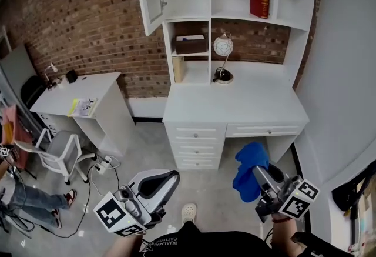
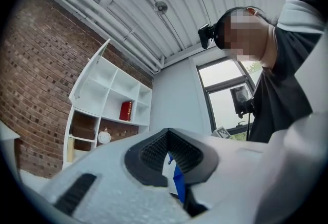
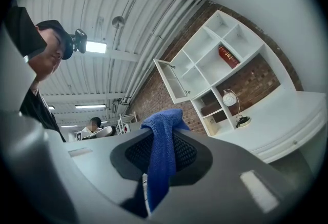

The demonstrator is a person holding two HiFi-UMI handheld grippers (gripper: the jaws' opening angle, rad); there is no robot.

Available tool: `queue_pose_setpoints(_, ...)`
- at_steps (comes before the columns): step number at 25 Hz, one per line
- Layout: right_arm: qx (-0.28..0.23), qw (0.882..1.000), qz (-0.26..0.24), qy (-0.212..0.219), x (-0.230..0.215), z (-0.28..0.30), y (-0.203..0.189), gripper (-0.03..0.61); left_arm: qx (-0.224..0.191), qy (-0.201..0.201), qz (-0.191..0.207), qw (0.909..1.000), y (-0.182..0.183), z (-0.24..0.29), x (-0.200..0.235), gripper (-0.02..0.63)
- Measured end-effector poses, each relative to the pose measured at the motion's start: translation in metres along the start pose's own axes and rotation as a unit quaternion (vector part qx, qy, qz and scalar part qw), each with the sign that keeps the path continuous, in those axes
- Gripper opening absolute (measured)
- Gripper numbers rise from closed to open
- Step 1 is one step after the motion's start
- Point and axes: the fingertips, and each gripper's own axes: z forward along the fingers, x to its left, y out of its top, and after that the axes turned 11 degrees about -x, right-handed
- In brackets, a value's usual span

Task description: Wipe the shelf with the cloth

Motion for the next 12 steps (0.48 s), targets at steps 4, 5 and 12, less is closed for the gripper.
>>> queue_pose_setpoints(4,-0.001,1.0,0.001,-0.013,-0.031,0.049,-0.001,0.061,-0.008,-0.012,-0.019,0.9997,-0.004,0.024,0.063,-0.002)
queue_pose_setpoints(5,-0.003,1.0,0.001,-0.017,-0.038,0.062,0.0,0.061,-0.008,-0.014,-0.028,0.9995,-0.005,0.031,0.08,-0.002)
queue_pose_setpoints(12,-0.025,0.999,-0.01,-0.029,-0.079,0.158,0.019,0.061,-0.026,-0.031,-0.036,0.9985,0.013,0.069,0.188,-0.003)
